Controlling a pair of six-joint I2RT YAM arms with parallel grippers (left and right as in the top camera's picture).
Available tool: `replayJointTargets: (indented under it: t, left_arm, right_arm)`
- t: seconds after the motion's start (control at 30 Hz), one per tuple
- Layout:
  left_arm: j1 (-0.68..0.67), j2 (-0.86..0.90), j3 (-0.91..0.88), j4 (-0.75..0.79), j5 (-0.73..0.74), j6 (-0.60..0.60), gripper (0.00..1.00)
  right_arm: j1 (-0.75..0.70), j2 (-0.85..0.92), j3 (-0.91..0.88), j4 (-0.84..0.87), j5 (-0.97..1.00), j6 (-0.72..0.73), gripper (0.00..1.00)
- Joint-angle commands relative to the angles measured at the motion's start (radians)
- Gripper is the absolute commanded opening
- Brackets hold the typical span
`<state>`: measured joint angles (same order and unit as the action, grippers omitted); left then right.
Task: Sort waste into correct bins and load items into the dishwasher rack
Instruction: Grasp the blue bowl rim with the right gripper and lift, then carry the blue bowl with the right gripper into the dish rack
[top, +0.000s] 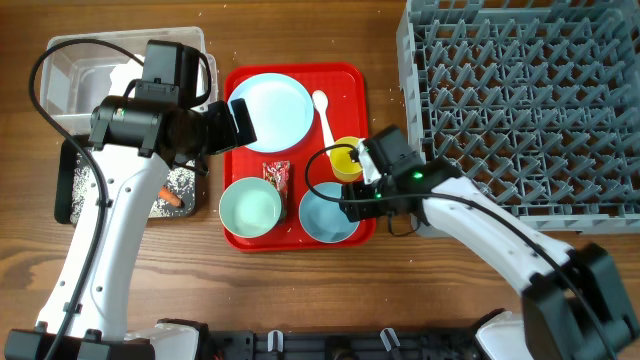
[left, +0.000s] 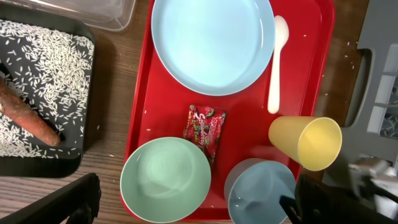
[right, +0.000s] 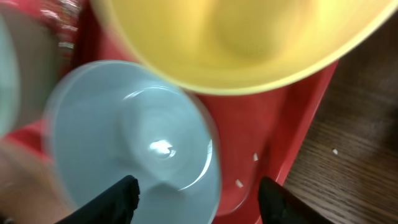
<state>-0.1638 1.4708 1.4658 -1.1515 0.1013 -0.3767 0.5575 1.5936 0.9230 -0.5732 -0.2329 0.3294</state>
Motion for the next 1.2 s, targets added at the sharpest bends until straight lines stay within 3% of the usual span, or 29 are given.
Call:
replayJointTargets:
  t: [0.0, 0.07, 0.13, 0.27, 0.47, 0.63, 0.77, 0.83, 0.9, 1.0, 1.17]
  left_arm:
    - [0.005, 0.004, 0.006, 0.002, -0.002, -0.006, 1.00]
    - [0.005, 0.004, 0.006, 0.002, -0.002, -0.006, 1.00]
    - [0.005, 0.004, 0.006, 0.002, -0.002, -0.006, 1.00]
    - [0.005, 0.004, 0.006, 0.002, -0.002, -0.006, 1.00]
    - [0.005, 0.005, 0.006, 0.002, -0.002, -0.006, 1.00]
    - [0.005, 0.005, 0.006, 0.002, -0.002, -0.005, 1.00]
    - [0.005, 0.005, 0.006, 0.003, -0.002, -0.005, 1.00]
    - [0.005, 0.005, 0.006, 0.003, -0.002, -0.005, 1.00]
    - [0.005, 0.005, 0.006, 0.003, -0.002, -0.005, 1.00]
    - [0.005, 0.005, 0.006, 0.003, -0.002, -0.005, 1.00]
    - [0.005, 0.005, 0.006, 0.003, -0.002, -0.005, 1.00]
  right_arm:
    - [0.009, 0.088, 0.018, 0.024, 0.096, 0.067, 0.57]
    - [0.009, 0.129, 0.018, 0.046, 0.096, 0.066, 0.49]
    - [0.009, 0.150, 0.018, 0.059, 0.096, 0.064, 0.24]
    - [0.009, 0.134, 0.018, 0.072, 0.096, 0.064, 0.04]
    - [0.009, 0.043, 0.019, 0.049, 0.096, 0.064, 0.04]
    - [0.002, -0.138, 0.029, -0.050, 0.145, 0.063, 0.04]
    - [-0.040, -0.286, 0.093, -0.154, 0.438, 0.063, 0.04]
    - [-0.061, -0.333, 0.126, -0.158, 0.705, 0.063, 0.04]
    - [-0.074, -0.351, 0.130, -0.080, 0.962, 0.032, 0.04]
    - [-0.091, -0.333, 0.130, 0.121, 1.153, -0.103, 0.04]
    - [-0.172, -0.173, 0.130, 0.754, 1.187, -0.624, 0.04]
